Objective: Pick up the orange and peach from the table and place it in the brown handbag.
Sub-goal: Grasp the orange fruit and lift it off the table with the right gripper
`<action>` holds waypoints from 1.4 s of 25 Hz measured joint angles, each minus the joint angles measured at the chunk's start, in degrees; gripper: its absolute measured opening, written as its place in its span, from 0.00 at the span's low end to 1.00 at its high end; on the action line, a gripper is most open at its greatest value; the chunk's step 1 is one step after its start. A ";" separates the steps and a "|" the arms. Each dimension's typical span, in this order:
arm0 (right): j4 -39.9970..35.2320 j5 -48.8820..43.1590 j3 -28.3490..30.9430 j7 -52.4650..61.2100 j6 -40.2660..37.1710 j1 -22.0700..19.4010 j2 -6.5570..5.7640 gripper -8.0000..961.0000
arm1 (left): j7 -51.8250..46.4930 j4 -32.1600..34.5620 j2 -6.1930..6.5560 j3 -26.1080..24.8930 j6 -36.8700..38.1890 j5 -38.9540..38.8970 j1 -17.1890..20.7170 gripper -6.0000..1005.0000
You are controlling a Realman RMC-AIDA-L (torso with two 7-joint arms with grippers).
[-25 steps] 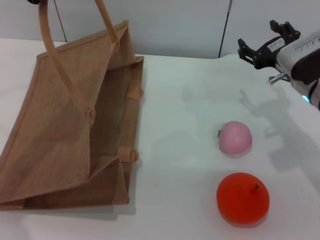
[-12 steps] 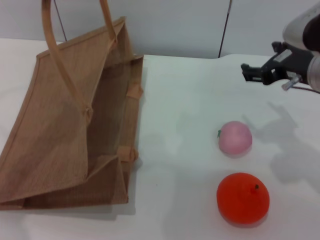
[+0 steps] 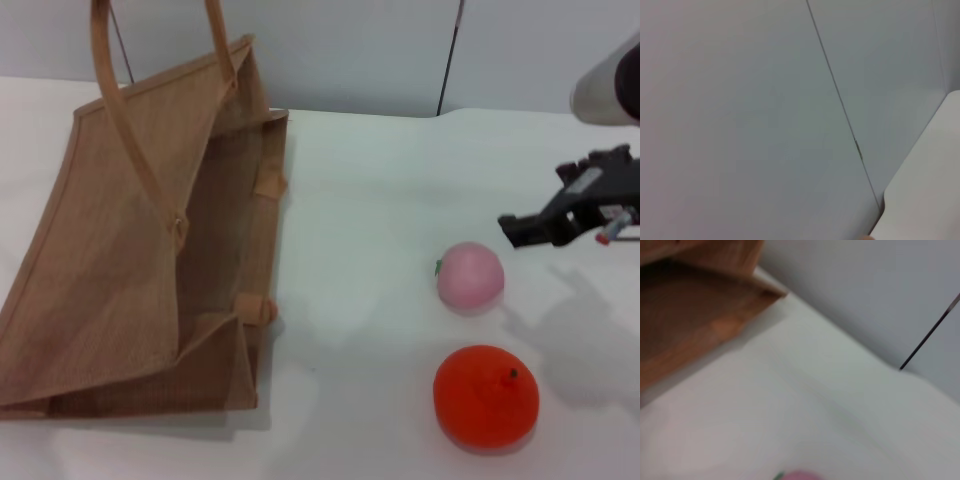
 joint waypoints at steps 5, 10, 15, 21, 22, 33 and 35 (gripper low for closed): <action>-2.07 0.52 0.01 0.83 6.83 0.50 -0.02 0.87 | 0.98 -0.12 -0.08 0.17 -0.06 -0.01 -0.04 0.11; -2.23 0.53 0.01 1.19 11.68 1.14 -0.05 0.86 | 1.12 -0.17 -0.15 1.44 -0.08 0.00 -0.06 0.11; -2.29 2.27 0.01 1.06 15.91 1.64 -0.07 0.86 | 1.01 -0.76 -0.18 2.26 0.12 0.08 -0.04 0.11; -3.20 4.90 0.12 1.06 20.51 3.00 -0.25 0.86 | 1.10 -2.21 -0.11 2.29 0.20 0.83 0.40 0.11; -3.42 4.92 0.11 1.09 21.15 3.09 -0.26 0.86 | 1.10 -2.30 -0.10 2.32 0.31 0.85 0.42 0.11; -2.39 8.58 -0.55 0.91 25.91 4.01 -0.46 0.86 | 1.10 -2.45 0.01 2.37 0.67 2.42 0.48 0.11; -1.64 9.39 -0.57 0.87 26.09 4.07 -0.51 0.86 | 1.10 -2.45 -0.03 2.34 0.70 2.42 0.50 0.11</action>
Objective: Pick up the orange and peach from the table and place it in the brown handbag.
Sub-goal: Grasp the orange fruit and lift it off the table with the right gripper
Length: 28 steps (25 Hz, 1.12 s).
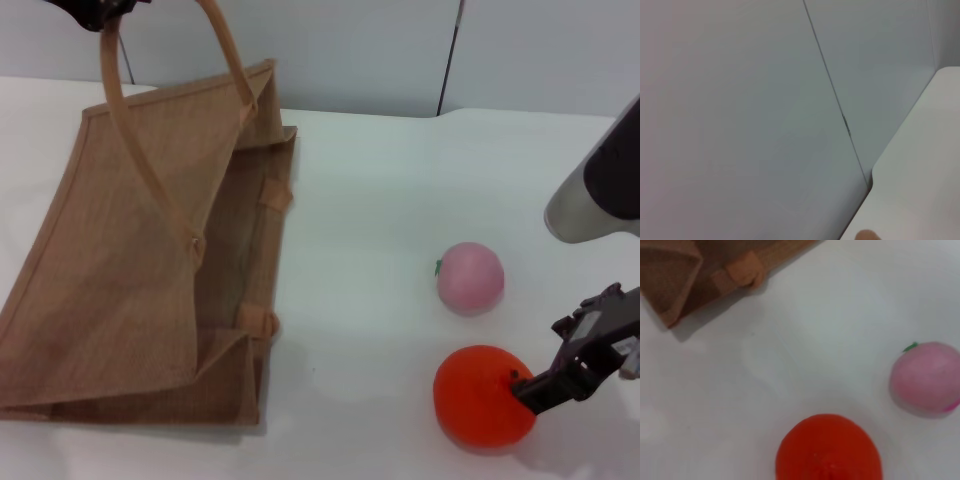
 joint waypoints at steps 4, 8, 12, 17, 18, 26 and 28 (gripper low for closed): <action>1.11 0.87 0.02 -0.14 0.17 0.45 0.04 0.86 | 0.00 0.00 -0.02 -0.27 0.08 0.00 0.04 0.11; 2.96 0.91 0.28 -0.68 0.52 1.13 0.42 0.86 | 0.08 -0.06 -0.05 -0.19 0.36 0.00 0.32 0.11; 4.89 1.20 0.07 -0.84 0.25 1.89 0.62 0.86 | 0.09 -0.21 -0.12 -0.06 0.80 0.00 0.36 0.11; 7.79 4.64 0.31 -1.66 -1.38 2.66 0.66 0.86 | 0.09 -0.77 -0.12 -0.06 0.96 -0.01 0.34 0.11; 8.30 4.96 0.31 -1.73 -1.62 2.94 0.65 0.86 | 0.10 -0.80 -0.12 -0.06 1.00 -0.02 0.34 0.11; 13.15 4.76 0.07 -2.43 -3.83 4.68 0.59 0.85 | 0.17 -0.88 -0.12 0.41 1.48 -0.12 0.40 0.11; 13.52 4.63 0.29 -2.46 -4.12 4.91 0.49 0.85 | 0.17 -0.88 -0.12 0.45 1.53 -0.13 0.45 0.11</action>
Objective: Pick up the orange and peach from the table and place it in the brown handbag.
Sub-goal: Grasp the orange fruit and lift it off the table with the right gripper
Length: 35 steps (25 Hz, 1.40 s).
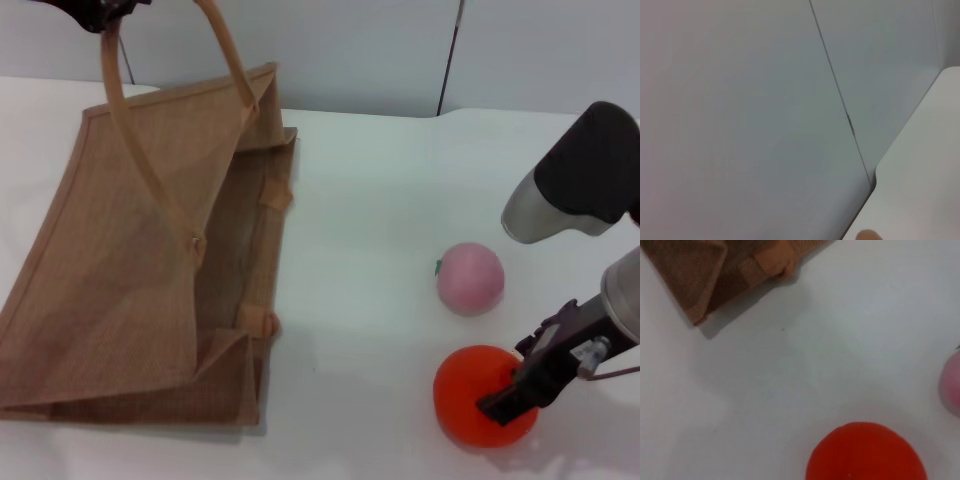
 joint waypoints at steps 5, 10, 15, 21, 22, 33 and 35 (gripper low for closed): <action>0.07 -0.73 0.36 -0.07 -0.30 0.32 -0.18 0.85 | 0.00 -0.17 0.00 0.02 0.00 0.00 0.05 0.11; 2.75 -2.28 0.32 -0.57 -0.67 0.74 0.05 0.85 | 0.00 -0.71 0.00 0.02 0.00 0.00 -0.05 0.11; 3.29 -1.71 0.24 -0.99 -0.86 0.89 0.14 0.85 | 0.00 -0.71 0.00 0.03 -0.04 -0.08 -0.01 0.11; 3.66 -1.56 -0.23 -1.36 -0.93 1.21 0.19 0.85 | 0.00 -0.71 0.00 0.11 -0.27 -0.07 -0.19 0.11; 3.68 -1.46 -0.28 -1.37 -0.85 1.32 0.19 0.85 | 0.00 -0.71 0.00 0.11 -0.28 -0.07 -0.19 0.11; 8.13 1.27 0.17 -1.53 -0.17 3.56 0.14 0.77 | 0.00 -0.75 0.00 0.11 -0.22 0.02 -0.08 0.11; 8.76 2.20 0.19 -1.72 -0.18 3.88 0.13 0.69 | 0.00 -0.81 0.00 0.11 -0.21 0.02 -0.08 0.11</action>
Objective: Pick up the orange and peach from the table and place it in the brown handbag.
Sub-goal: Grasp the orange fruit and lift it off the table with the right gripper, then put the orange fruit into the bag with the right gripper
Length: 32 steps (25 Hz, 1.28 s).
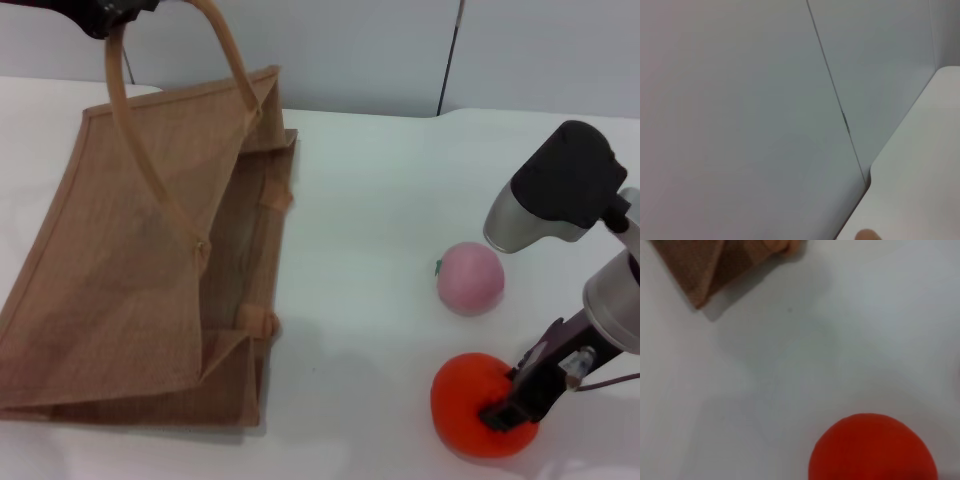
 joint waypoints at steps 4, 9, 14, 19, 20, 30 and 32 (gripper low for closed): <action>0.53 0.84 0.07 -0.45 -0.05 0.28 -0.05 0.56 | 0.00 -0.25 0.00 0.04 0.03 0.00 -0.03 0.11; 0.44 0.84 0.61 -0.46 -0.03 0.65 -0.13 0.46 | 0.10 -0.56 0.00 0.12 0.15 0.00 0.09 0.11; -0.15 0.84 1.08 -0.69 0.06 0.75 -0.16 0.42 | 0.14 -0.59 0.00 0.76 0.18 0.00 0.19 0.11; -1.64 0.84 2.32 -1.21 0.12 0.82 -0.17 0.39 | 0.17 -0.59 0.00 0.87 0.28 0.00 0.19 0.11; -1.90 0.84 2.46 -1.22 0.13 0.85 -0.17 0.38 | 0.17 -0.59 0.00 0.88 0.28 0.00 0.19 0.11; -7.53 0.58 4.78 -1.16 0.77 4.30 -0.19 0.27 | 0.17 -0.15 0.00 2.00 0.43 -0.77 -0.45 0.11; -9.34 0.61 5.16 -1.09 0.77 5.49 -0.15 0.25 | 0.17 -0.11 0.00 2.79 0.92 -1.10 -0.68 0.11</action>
